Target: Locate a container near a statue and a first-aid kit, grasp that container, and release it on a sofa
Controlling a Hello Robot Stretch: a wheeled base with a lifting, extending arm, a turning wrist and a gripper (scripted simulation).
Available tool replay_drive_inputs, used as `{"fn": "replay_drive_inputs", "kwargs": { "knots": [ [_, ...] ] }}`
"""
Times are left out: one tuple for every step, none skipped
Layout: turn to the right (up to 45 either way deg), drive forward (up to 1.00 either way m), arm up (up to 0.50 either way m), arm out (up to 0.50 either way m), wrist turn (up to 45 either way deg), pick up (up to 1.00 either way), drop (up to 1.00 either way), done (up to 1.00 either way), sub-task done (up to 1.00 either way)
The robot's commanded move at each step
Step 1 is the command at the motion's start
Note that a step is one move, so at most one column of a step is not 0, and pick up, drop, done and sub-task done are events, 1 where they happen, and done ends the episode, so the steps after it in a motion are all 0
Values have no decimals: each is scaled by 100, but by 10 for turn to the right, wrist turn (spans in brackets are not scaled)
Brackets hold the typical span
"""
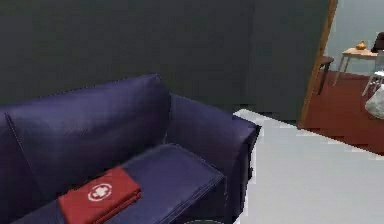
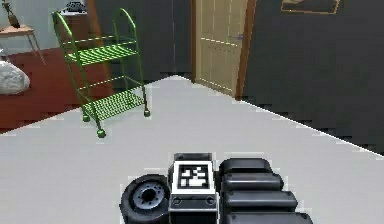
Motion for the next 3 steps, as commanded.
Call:
{"fn": "replay_drive_inputs", "kwargs": {
  "knots": [
    [-450,0,0,0,0,0,0,0,0],
    [-450,0,0,0,0,0,0,0,0],
    [-450,0,0,0,0,0,0,0,0]
  ]
}}
